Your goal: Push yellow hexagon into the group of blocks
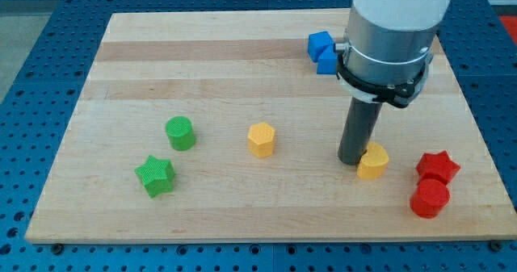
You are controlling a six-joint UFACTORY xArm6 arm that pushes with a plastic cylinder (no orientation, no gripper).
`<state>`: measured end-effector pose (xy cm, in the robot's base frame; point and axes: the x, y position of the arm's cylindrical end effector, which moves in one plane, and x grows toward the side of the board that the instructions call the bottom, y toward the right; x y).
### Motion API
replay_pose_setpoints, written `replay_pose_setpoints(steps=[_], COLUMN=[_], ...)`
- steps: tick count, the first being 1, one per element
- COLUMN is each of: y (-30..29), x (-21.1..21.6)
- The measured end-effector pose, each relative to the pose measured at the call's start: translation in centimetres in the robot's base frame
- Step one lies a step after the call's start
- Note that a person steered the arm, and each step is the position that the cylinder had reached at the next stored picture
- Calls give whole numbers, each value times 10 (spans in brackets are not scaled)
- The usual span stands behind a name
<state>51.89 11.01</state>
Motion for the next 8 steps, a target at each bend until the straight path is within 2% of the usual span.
replay_pose_setpoints(steps=[3,4,5,6,8], y=[65,65,30,-39,-162], x=[0,0,-1,1,58])
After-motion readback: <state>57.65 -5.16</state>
